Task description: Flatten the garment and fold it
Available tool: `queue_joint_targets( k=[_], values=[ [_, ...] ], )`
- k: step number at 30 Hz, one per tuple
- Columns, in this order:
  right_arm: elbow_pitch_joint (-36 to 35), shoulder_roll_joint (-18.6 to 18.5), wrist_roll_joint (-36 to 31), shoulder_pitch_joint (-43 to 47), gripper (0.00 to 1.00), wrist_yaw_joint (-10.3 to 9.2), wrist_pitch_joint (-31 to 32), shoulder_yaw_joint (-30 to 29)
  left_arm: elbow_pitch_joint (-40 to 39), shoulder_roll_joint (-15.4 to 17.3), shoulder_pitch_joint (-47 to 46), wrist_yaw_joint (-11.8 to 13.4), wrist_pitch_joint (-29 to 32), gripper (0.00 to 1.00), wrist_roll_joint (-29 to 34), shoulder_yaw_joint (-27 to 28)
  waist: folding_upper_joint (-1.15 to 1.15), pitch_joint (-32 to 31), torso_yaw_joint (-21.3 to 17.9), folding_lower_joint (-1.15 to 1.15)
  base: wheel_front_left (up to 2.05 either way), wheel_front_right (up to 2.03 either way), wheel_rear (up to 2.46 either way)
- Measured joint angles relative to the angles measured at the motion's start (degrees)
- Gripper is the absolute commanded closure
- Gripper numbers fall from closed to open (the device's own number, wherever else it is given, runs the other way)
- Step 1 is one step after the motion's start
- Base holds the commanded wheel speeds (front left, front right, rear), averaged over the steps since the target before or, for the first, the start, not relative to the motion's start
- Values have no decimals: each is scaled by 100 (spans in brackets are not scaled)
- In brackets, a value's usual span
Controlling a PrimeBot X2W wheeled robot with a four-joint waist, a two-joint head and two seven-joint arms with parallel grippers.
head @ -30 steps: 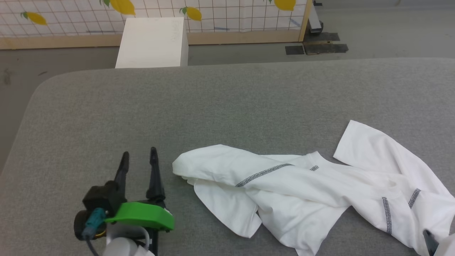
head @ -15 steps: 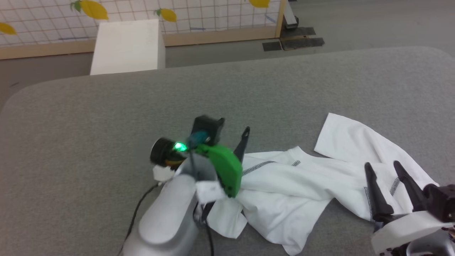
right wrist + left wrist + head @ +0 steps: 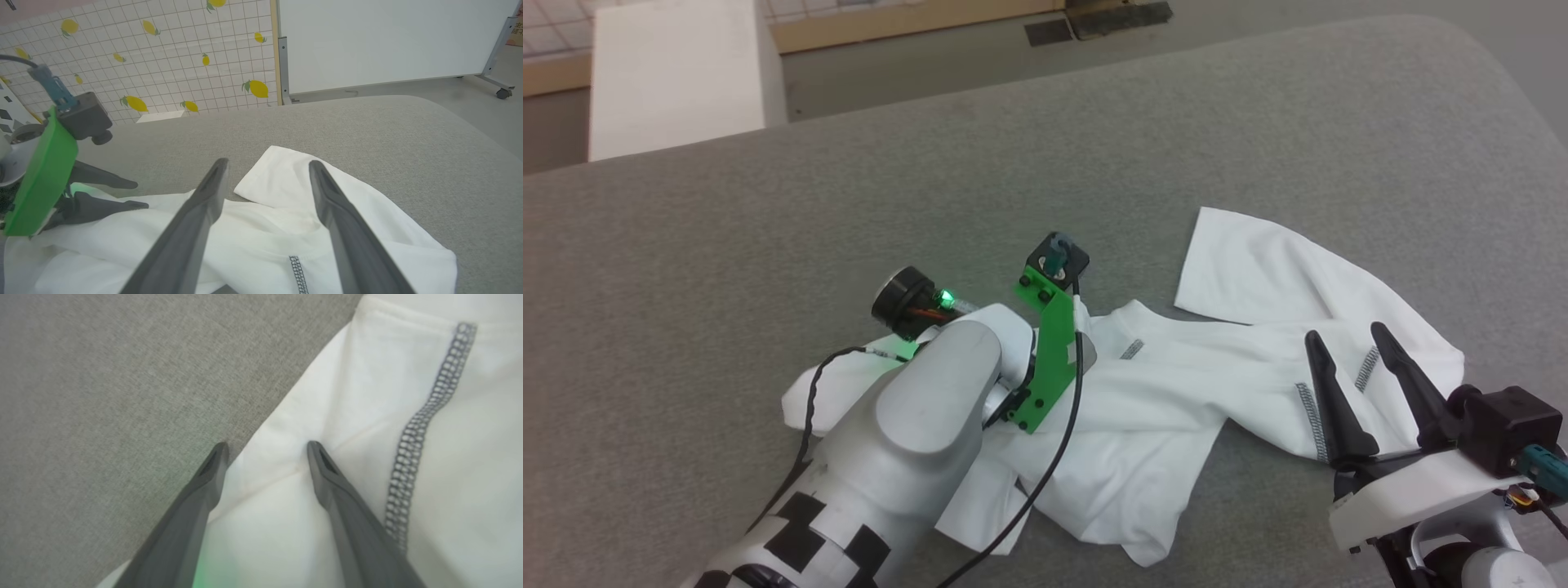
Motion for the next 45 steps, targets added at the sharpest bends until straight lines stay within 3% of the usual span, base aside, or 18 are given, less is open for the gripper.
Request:
queue_joint_targets(
  k=[6, 7, 8, 10, 14, 17, 20, 23, 26, 29, 30, 31, 32, 37, 45],
  values=[
    [63, 37, 38, -28, 0, 0, -94, -1, 100, 97, -238, -75, 1016, 0, -301, -369, 0, 208, -249, 0, 0, 0, 0],
    [63, 42, 38, -35, 0, 0, -97, -1, 56, 123, -265, -77, 1106, 53, -319, -423, 0, 231, -267, 0, 0, 0, 0],
    [64, 47, 38, -43, 0, 0, -98, -3, -22, 164, -294, -92, 1171, 100, -350, -506, 0, 260, -284, 0, 0, 0, 0],
    [67, 55, 38, -76, 0, 0, -98, -5, -202, 267, -299, -104, 1127, 100, -411, -579, 0, 310, -299, 0, 0, 0, 0],
    [69, 75, 89, -144, 0, 0, -131, 14, -614, 650, -302, -127, 198, 100, -556, -333, 0, 397, -291, 0, 0, 0, 0],
    [73, 86, 89, -177, 0, 0, -147, 1, -850, 1067, -371, 77, -415, 100, -623, 94, 0, 422, -241, 0, 0, 0, 0],
    [79, 90, 89, -201, 0, 0, -148, -4, -1021, 1463, -494, 458, -869, 100, -676, 579, 0, 436, -192, 0, 0, 0, 0],
    [81, 93, 90, -204, 0, 0, -148, -4, -1017, 1855, -500, 993, -1156, 100, -762, 1107, 0, 455, -150, 0, 0, 0, 0],
    [87, 97, 94, -232, 0, 0, -148, 8, -864, 2111, -377, 1415, -1305, 100, -1012, 1550, 0, 483, -127, 0, 0, 0, 0],
    [88, 99, 96, -277, 0, 0, -147, 16, -751, 2163, 6, 1646, -1365, 100, -1260, 1811, 0, 483, -98, 0, 0, 0, 0],
    [88, 99, 94, -282, 0, 0, -146, 15, -735, 2149, 166, 1689, -1379, 82, -1339, 1848, 0, 479, -82, 0, 0, 0, 0],
    [87, 99, 94, -283, 0, 0, -138, 16, -730, 2128, 283, 1706, -1395, 35, -1389, 1881, 0, 475, -67, 0, 0, 0, 0],
    [87, 98, 94, -284, 0, 0, -122, 11, -734, 2095, 417, 1712, -1450, 0, -1446, 1916, 0, 467, -46, 0, 0, 0, 0],
    [53, 101, 82, -292, 0, 0, -43, 8, -1014, 1811, 979, 1725, -2277, 0, -1831, 2267, 0, 373, 51, 0, 0, 0, 0],
    [129, 80, 107, -286, 0, 0, 636, 134, -2169, 1222, 2345, 1677, -4721, 0, -1984, 2617, 0, 110, 294, 0, 0, 0, 0]
  ],
)
